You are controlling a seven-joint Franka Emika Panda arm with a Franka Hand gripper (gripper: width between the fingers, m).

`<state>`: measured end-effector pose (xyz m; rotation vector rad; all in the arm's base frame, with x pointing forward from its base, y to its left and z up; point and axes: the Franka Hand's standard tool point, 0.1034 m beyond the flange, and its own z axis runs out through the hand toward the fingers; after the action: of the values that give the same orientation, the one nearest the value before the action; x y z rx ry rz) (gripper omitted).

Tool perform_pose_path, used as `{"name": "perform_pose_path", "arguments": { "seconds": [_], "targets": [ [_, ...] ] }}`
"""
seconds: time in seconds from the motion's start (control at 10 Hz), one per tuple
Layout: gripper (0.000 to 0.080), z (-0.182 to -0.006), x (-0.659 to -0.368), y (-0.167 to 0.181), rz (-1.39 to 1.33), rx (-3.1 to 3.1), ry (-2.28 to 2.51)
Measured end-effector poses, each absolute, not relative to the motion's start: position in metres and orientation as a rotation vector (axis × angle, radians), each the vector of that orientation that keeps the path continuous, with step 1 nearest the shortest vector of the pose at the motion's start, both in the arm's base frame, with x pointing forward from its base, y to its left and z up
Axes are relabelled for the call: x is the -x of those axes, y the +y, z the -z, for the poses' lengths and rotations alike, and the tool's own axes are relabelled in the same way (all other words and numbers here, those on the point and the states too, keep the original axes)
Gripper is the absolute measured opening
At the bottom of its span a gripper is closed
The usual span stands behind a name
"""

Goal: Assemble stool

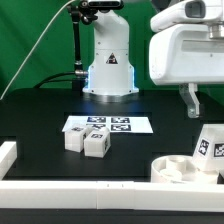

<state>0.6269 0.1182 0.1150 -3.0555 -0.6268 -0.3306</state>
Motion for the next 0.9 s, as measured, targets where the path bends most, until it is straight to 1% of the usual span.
{"name": "perform_pose_path", "arguments": {
  "seconds": [0.3,0.5,0.7,0.9],
  "targets": [
    [0.0649,-0.1143,-0.6183,0.1259,0.019,3.066,-0.641],
    [0.0649,-0.113,-0.6268,0.1289,0.101,3.018,-0.87],
    [0.0649,-0.1116,-0.6252,0.1279,0.093,3.021,-0.861],
    [0.0649,-0.1109,-0.6254,0.1259,0.092,2.965,-1.054]
  ]
}}
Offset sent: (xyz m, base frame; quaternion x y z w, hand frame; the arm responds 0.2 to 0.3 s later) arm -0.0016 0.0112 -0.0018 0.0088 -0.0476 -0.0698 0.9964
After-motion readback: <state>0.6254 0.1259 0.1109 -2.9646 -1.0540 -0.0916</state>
